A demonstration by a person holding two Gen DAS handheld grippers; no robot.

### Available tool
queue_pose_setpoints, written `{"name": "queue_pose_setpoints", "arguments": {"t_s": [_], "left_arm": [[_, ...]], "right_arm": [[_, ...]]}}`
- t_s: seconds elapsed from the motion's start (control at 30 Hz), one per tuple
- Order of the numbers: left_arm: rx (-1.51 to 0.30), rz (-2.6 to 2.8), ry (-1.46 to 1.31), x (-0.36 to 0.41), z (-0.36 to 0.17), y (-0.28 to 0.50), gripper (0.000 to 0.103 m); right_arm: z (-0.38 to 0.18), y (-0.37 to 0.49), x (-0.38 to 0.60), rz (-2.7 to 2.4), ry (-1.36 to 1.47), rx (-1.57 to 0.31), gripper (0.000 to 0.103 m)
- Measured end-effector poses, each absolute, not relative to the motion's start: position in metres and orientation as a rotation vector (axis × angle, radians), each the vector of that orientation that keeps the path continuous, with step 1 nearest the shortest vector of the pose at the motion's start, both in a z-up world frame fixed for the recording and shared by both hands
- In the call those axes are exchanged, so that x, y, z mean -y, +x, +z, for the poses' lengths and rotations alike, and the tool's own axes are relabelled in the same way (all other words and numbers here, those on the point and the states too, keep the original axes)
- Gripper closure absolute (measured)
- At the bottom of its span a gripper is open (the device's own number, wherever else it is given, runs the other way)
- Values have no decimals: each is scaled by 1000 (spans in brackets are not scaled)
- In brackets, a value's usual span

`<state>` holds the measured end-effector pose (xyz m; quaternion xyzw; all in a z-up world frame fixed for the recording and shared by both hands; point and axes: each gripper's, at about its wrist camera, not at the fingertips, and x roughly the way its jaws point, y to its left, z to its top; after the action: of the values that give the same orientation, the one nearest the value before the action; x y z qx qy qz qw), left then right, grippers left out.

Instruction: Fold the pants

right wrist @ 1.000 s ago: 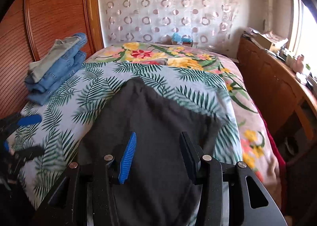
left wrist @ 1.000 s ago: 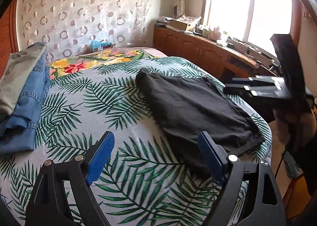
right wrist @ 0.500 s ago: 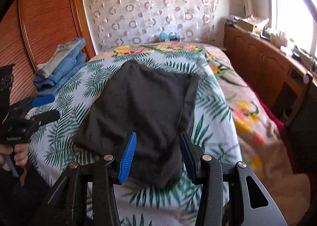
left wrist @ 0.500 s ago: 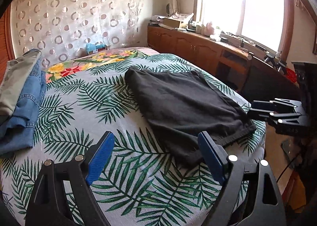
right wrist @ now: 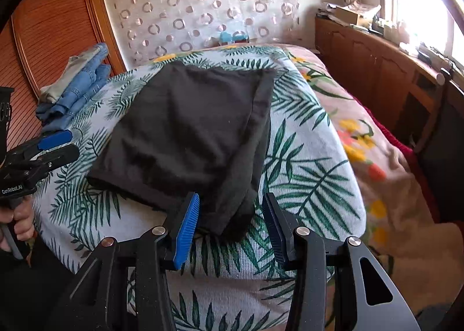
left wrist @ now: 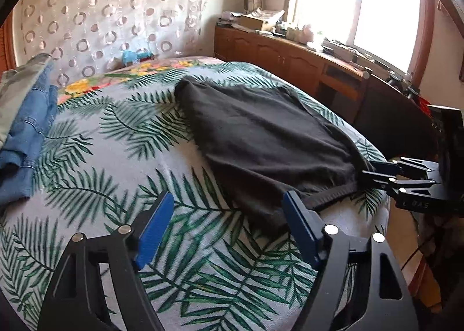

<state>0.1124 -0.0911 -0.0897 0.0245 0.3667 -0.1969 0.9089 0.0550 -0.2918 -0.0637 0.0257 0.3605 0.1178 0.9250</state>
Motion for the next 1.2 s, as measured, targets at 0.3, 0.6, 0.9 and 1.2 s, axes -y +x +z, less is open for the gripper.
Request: {"name": "queue_pose_setpoints", "arguments": {"t_s": [0.3,0.6,0.9,1.2], "left_arm": [[-827,-467,55,105,-102,112,54],[-860,-505,37,117,-109,107,65],[-848,-536,39,123,-108,109,80],[-755,-522,42,112,-77,96,90]], "right_arm": [[-66,51,288,263,33,-728,62],[-72,54,281,296,34,-728,75],[-74,52,278,305,50,-726,78],[-64,46,270,355,73,-675,89]]}}
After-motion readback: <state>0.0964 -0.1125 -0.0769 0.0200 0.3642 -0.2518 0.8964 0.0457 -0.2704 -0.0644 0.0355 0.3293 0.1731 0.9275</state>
